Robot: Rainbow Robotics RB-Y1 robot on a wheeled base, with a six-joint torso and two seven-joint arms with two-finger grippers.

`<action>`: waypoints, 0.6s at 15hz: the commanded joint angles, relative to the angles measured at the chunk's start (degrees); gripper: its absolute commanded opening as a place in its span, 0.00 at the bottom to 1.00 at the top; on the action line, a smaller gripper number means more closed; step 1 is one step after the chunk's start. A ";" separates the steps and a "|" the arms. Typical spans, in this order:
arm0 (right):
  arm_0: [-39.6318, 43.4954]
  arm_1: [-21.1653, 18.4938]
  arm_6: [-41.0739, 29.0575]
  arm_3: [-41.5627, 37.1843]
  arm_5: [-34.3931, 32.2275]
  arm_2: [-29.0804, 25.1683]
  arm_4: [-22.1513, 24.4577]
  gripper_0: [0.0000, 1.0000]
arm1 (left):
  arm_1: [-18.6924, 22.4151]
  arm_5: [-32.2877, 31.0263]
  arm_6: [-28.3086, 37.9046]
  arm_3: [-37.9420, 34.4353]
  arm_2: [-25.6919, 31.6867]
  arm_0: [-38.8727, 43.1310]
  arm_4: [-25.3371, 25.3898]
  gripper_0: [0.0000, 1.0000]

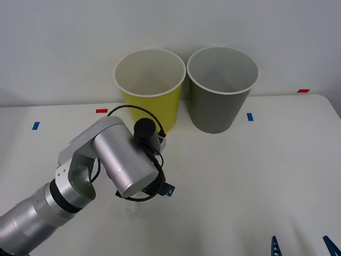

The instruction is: Put cans in the gray bin and PET bottles in the light green bin.

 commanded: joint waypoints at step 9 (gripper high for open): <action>0.00 0.00 0.00 0.00 0.00 0.00 0.00 1.00 | -4.35 -2.91 -0.62 9.26 0.07 -1.41 -3.15 1.00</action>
